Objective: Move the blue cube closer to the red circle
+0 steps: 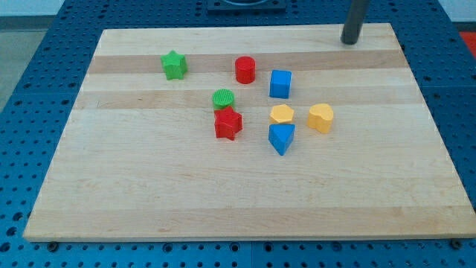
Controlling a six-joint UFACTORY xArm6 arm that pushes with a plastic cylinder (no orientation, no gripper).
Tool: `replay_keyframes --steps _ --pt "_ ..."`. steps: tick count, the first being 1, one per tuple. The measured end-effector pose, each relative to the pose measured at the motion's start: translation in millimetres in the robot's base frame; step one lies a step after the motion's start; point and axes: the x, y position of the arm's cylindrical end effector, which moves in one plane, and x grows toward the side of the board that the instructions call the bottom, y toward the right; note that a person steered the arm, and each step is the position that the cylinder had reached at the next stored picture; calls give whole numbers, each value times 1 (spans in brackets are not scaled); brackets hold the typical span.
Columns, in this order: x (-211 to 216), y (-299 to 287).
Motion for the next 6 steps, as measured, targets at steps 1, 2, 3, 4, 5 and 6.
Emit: replay_keyframes --steps 1,2,3,4,5,6 --pt "22 -3" --pt "56 -6" --pt "100 -13" --pt "124 -42" --pt "133 -82" --pt "138 -107"
